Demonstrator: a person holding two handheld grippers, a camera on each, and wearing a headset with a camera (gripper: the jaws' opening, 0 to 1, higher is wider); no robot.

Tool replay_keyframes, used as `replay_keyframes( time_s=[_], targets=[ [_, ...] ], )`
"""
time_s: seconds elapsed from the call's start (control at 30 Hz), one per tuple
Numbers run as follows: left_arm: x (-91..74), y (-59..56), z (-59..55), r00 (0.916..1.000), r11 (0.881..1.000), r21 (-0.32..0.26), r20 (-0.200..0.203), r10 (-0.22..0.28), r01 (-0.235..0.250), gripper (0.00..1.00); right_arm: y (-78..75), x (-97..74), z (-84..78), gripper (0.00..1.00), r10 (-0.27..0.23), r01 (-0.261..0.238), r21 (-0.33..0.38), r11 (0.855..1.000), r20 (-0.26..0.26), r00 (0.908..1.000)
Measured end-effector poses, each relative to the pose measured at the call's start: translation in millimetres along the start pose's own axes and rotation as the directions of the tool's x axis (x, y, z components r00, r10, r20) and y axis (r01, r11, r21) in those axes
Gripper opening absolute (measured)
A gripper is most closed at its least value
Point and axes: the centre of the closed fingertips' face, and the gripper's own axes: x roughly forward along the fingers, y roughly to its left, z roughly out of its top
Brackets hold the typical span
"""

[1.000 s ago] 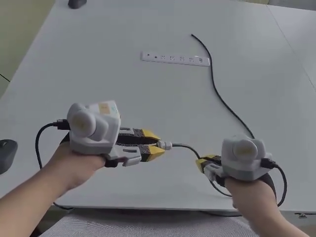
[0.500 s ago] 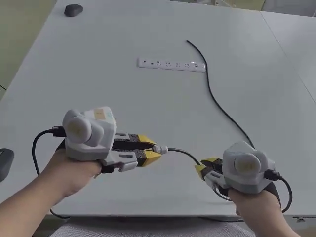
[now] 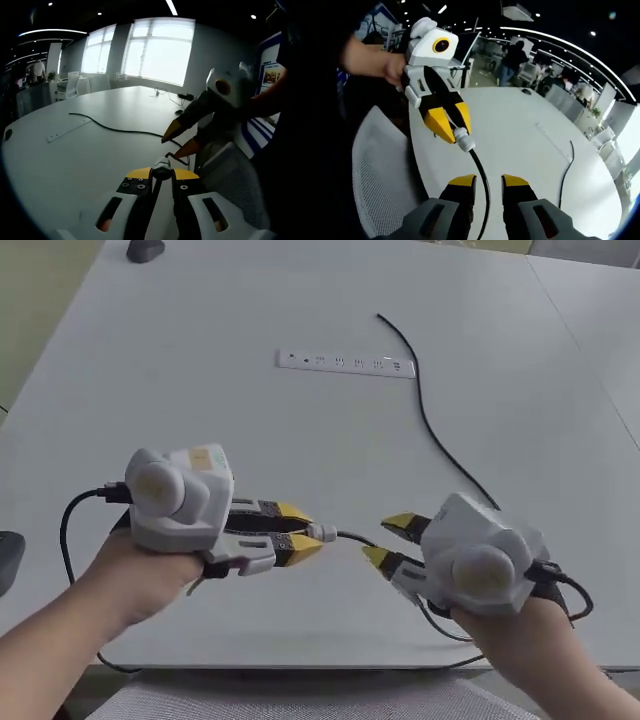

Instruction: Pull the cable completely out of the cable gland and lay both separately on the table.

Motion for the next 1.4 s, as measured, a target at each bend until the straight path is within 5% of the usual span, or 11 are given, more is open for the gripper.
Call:
replay_keyframes(
  time_s=[0.77,1.4],
  targets=[
    [1.4,-2.9,-1.0,0.9998,1.0,0.019,-0.007,-0.019,0.019,0.15,19.9,12.3,19.1,0.01,0.058,-0.057,-0.222,0.973,-0.003,0.9983],
    [0.6,-1.0,1.1,0.9998,1.0,0.017,0.006,-0.018,0.018,0.15,8.4,13.0,8.9,0.0,0.036,-0.036,-0.05,0.998,0.008,0.9993]
  ],
)
